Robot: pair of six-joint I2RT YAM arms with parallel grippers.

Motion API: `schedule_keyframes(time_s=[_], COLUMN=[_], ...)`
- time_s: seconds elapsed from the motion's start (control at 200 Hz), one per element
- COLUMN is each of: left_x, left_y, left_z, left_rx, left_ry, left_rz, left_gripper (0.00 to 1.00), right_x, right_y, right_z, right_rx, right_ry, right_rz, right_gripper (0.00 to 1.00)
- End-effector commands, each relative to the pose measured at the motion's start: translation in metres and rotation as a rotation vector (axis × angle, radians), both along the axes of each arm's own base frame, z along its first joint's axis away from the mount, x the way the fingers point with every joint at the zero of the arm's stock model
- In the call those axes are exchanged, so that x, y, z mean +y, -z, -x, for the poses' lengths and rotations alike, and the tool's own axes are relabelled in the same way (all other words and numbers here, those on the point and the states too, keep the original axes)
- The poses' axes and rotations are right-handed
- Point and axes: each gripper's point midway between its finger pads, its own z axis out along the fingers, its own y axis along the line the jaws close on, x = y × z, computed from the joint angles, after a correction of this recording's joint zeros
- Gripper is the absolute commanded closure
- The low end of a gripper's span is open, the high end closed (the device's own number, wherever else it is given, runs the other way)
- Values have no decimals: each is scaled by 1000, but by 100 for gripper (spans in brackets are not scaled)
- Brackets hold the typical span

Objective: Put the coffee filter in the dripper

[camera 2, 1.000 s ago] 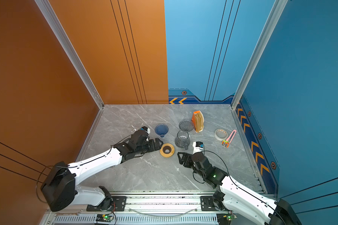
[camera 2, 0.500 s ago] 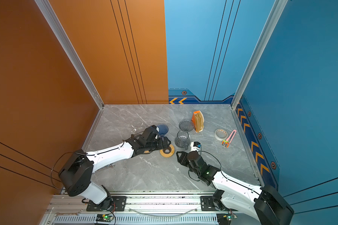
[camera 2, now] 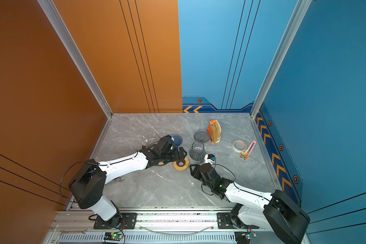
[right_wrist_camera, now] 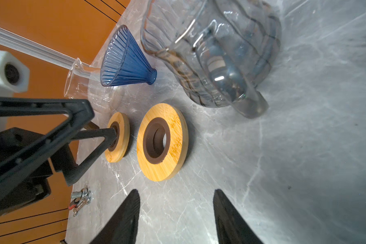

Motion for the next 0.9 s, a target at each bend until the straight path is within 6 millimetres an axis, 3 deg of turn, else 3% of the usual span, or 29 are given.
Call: schedule_keyframes(time_s=[0.0, 0.265, 0.546, 0.896], left_x=[-8, -15, -16, -15], left_y=[0, 13, 24, 27], left_z=[4, 7, 4, 0], left_rx=[26, 73, 84, 86], left_ry=[16, 34, 18, 4], left_rz=[10, 6, 0, 1], left_gripper=[2, 3, 2, 2], right_x=[16, 28, 26, 37], right_y=[-11, -5, 3, 5], right_z=[-6, -12, -19, -29], right_rx=[-8, 4, 21, 20], right_ry=[-18, -17, 33, 29], right_rz=[-56, -59, -41, -39], right_gripper=[46, 49, 55, 57])
